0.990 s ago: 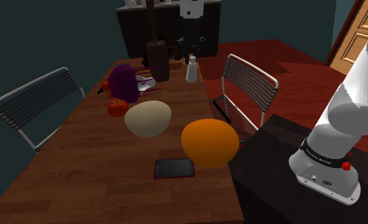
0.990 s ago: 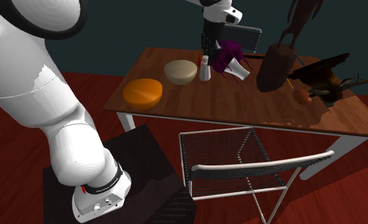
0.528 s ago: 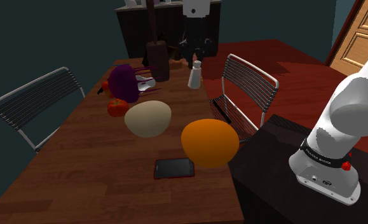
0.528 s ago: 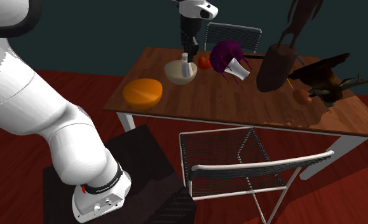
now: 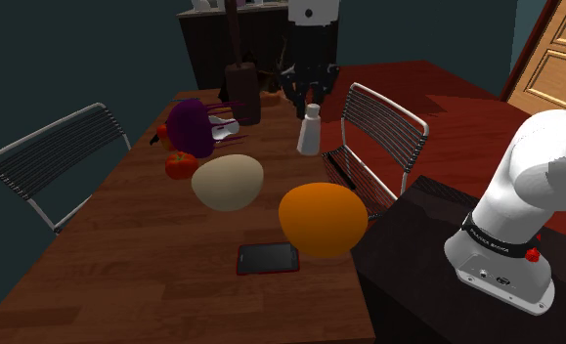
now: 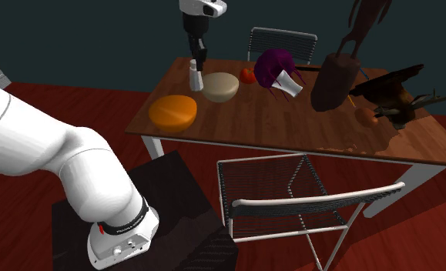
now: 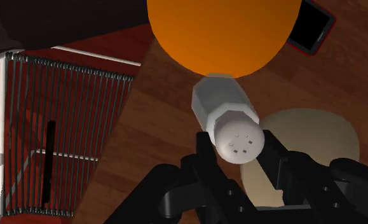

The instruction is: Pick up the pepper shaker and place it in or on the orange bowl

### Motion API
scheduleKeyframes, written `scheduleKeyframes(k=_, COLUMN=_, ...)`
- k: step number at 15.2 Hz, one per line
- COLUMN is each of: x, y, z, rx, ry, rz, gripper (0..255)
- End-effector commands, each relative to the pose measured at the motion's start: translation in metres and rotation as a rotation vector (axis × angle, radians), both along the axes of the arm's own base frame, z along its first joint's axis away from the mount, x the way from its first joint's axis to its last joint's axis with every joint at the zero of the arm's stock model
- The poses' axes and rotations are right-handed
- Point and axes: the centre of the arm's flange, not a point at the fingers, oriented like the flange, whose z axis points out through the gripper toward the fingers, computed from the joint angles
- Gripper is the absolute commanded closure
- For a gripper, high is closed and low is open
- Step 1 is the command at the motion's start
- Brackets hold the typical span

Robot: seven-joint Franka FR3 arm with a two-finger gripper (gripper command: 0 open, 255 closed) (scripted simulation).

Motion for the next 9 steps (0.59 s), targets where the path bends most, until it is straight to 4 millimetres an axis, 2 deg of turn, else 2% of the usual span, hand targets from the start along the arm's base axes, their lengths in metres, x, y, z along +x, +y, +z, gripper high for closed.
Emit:
scheduleKeyframes(k=1, x=-0.021, y=0.014, z=0.002, rx=0.0, ry=0.001, rz=-0.001, gripper=255)
scheduleKeyframes(k=7, x=-0.086, y=0.059, z=0.011, rx=0.0, ry=0.001, rz=-0.001, gripper=255)
scheduleKeyframes(k=9, x=-0.093, y=0.064, z=0.007, rx=0.0, ry=0.001, rz=-0.001, gripper=255)
